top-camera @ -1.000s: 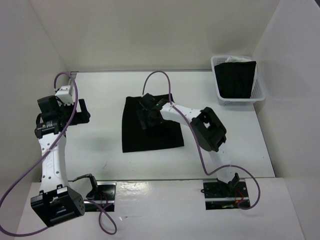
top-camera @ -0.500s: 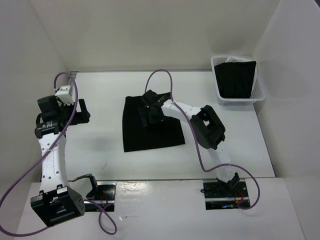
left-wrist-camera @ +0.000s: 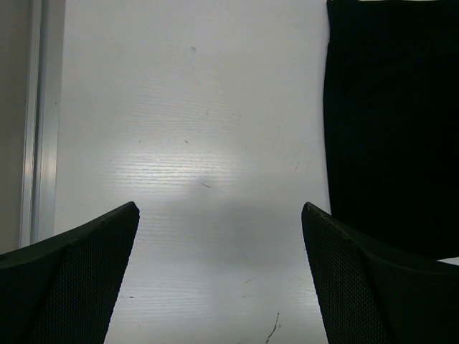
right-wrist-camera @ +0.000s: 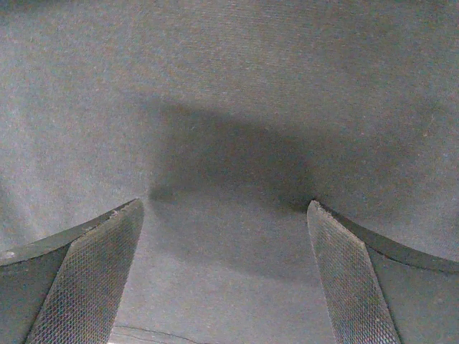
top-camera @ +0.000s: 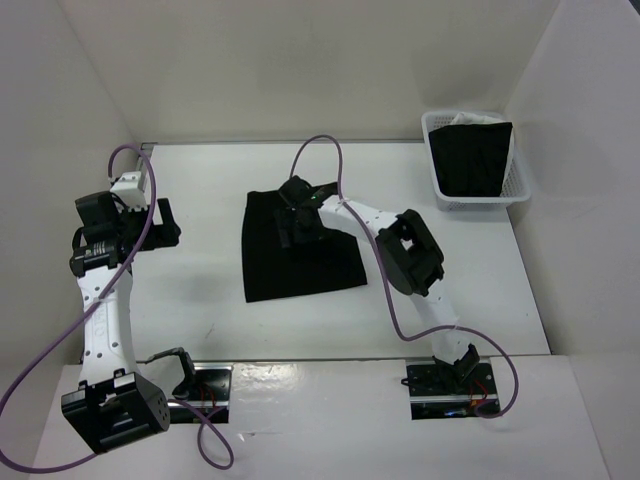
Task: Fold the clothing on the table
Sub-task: Flatten the skirt out
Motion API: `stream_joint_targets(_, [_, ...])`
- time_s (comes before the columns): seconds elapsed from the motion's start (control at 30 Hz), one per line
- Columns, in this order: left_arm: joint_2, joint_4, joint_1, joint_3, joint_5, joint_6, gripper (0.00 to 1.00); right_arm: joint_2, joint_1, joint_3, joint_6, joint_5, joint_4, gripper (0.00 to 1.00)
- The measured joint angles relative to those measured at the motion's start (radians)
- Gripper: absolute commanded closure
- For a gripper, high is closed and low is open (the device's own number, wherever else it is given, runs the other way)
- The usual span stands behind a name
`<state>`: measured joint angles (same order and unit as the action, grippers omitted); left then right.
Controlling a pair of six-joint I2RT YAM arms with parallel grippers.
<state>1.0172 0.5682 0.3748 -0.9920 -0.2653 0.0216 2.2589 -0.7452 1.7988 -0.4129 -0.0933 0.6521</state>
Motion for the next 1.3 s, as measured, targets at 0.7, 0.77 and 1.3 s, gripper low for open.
stream_joint_targets(0.7, [0.000, 0.000, 0.000, 0.013, 0.007, 0.000, 0.00, 0.090, -0.040, 0.141, -0.182, -0.212, 0.099, 0.01])
stream_joint_targets(0.77, [0.000, 0.000, 0.000, 0.013, 0.007, 0.000, 0.00, 0.107, -0.040, 0.168, -0.200, -0.222, 0.113, 0.01])
stream_joint_targets(1.3, [0.000, 0.000, 0.000, 0.013, 0.008, 0.000, 0.00, 0.229, 0.014, 0.387, -0.220, -0.240, 0.201, 0.03])
